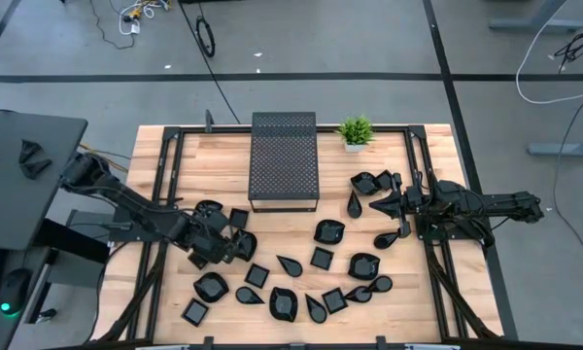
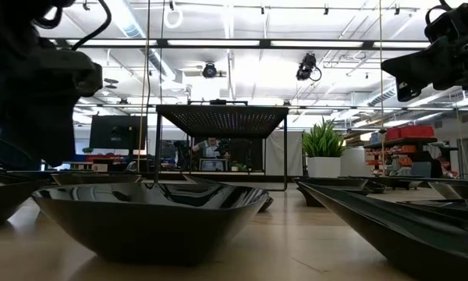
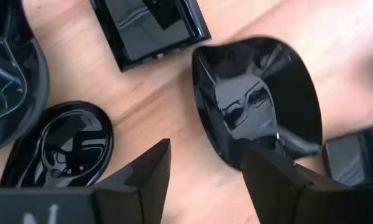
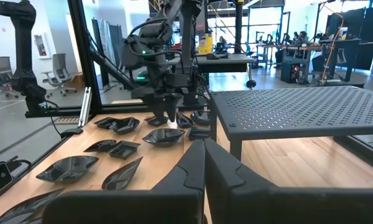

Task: Pick & Place Mini shaped plates
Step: Put the leaf shaped plate on the shelf

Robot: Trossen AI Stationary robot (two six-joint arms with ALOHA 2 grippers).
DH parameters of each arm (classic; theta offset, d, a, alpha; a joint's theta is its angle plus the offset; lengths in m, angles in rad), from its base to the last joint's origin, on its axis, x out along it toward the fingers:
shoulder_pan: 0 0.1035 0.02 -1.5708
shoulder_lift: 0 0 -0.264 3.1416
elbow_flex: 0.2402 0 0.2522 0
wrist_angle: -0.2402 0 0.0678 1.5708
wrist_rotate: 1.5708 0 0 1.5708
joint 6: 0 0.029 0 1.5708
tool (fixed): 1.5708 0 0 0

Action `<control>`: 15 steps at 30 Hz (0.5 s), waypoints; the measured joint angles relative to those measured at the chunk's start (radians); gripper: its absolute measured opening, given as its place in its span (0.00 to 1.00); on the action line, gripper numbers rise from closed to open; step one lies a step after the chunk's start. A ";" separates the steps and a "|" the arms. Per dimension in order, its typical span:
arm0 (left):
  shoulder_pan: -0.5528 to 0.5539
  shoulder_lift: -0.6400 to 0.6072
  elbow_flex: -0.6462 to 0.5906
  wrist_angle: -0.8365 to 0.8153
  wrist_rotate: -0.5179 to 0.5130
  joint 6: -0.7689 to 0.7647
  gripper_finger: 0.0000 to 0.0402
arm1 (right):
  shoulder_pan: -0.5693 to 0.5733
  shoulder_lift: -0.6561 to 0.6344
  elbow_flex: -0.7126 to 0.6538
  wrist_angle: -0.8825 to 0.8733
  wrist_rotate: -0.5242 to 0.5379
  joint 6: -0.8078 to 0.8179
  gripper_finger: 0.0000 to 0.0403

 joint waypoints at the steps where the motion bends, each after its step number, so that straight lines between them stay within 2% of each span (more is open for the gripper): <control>1: 0.007 0.000 0.000 0.003 0.000 -0.012 0.46 | 0.000 0.000 0.000 0.000 0.000 0.000 0.01; 8: 0.057 0.085 0.000 0.055 0.019 -0.041 0.34 | 0.000 0.000 0.000 0.000 0.000 0.000 0.01; 15: 0.079 0.129 0.000 0.102 0.050 -0.040 0.28 | 0.000 0.000 0.000 0.000 0.000 0.000 0.01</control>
